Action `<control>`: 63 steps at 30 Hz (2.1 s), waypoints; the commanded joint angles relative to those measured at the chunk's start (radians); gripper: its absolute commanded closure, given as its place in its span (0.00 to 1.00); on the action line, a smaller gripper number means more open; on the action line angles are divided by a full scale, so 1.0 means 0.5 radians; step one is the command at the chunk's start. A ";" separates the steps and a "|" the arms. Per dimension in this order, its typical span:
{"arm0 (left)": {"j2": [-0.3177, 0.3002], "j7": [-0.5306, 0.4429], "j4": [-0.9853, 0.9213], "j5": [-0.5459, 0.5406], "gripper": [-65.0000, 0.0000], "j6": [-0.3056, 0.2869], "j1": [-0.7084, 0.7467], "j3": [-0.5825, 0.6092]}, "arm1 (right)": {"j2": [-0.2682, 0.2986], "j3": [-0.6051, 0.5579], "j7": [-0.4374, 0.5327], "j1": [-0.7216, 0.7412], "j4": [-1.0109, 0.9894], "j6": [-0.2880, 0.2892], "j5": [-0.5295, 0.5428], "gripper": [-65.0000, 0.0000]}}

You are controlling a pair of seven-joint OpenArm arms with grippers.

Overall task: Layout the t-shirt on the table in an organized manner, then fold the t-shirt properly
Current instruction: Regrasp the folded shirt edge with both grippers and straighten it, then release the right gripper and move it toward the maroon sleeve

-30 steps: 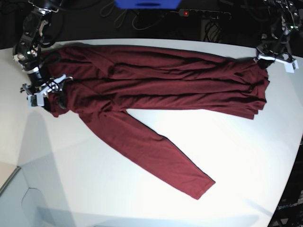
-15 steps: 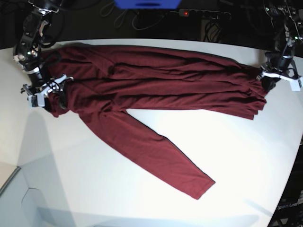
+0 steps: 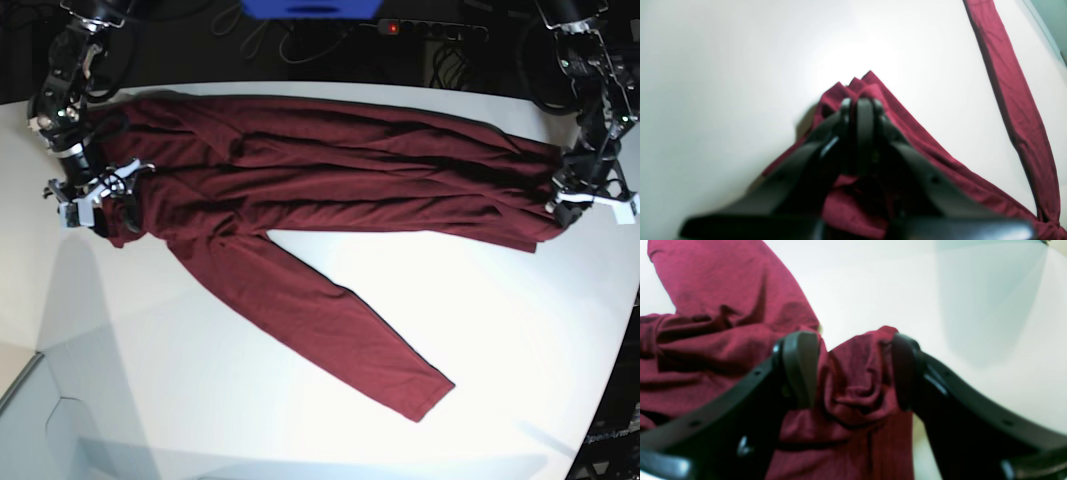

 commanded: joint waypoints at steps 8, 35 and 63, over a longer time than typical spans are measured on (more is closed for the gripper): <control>-0.035 0.036 -0.036 -0.028 0.84 -0.015 -0.006 -0.012 | 0.030 0.003 0.059 0.027 0.038 -0.002 0.031 0.46; 0.035 0.202 0.130 -0.043 0.42 -0.015 -0.061 -0.248 | 0.030 -0.230 -0.374 0.672 -0.177 -0.002 0.022 0.45; 0.093 0.190 0.115 -0.031 0.42 -0.015 -0.055 -0.251 | -0.034 -1.203 0.117 1.540 -1.788 -0.433 0.025 0.19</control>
